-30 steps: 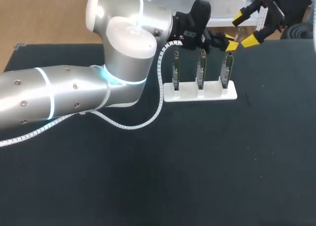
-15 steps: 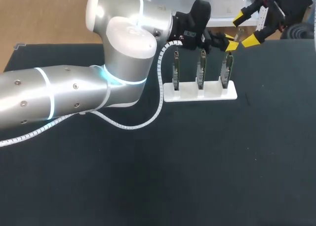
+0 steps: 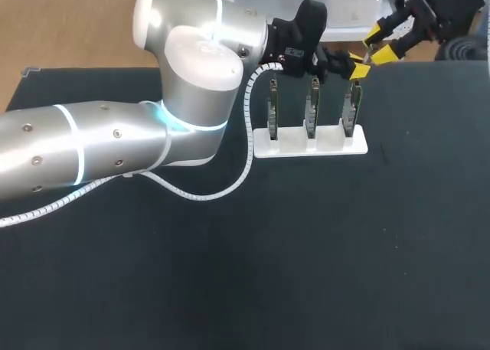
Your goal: Pick up the optical module with the left hand, and insert it into the network port with the right hand.
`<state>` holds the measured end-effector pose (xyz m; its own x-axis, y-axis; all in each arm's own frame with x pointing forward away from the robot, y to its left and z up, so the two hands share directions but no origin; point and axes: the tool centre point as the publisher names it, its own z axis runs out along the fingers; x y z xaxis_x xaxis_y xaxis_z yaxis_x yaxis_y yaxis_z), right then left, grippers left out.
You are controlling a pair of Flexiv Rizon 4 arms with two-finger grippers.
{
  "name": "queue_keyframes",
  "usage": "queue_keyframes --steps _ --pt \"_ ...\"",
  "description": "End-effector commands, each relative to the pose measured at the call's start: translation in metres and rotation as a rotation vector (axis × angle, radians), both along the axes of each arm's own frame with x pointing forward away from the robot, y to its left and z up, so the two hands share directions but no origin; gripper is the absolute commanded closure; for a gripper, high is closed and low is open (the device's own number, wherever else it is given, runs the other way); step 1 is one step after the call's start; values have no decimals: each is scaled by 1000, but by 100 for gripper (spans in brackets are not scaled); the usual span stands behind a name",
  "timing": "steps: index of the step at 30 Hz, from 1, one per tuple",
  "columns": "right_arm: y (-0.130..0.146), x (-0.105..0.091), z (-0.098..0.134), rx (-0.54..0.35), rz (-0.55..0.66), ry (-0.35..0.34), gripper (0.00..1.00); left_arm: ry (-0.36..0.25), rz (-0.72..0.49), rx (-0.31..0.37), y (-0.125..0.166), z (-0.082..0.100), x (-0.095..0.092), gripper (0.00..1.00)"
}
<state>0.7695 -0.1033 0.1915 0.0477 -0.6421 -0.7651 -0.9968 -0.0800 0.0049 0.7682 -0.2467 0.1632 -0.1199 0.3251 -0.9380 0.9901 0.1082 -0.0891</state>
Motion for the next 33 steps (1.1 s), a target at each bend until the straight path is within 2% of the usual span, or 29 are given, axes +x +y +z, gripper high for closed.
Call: queue_keyframes --steps 1,14,15,16,29,33 --pt "0 -4 0 -3 -9 -8 100 3 -3 6 0 1 1 100" --pt "-2 -2 2 -6 -8 -13 100 3 -3 6 0 1 1 100" --pt "-2 -2 2 -6 -6 -14 100 3 -3 6 0 1 1 56" --pt "-2 -2 3 -6 -5 -14 100 3 -3 6 0 1 1 0" --pt "-2 0 4 -4 -3 -22 100 2 -5 3 0 1 1 0" --pt "-2 0 3 -1 -7 -22 100 -21 -20 23 -1 2 1 0"
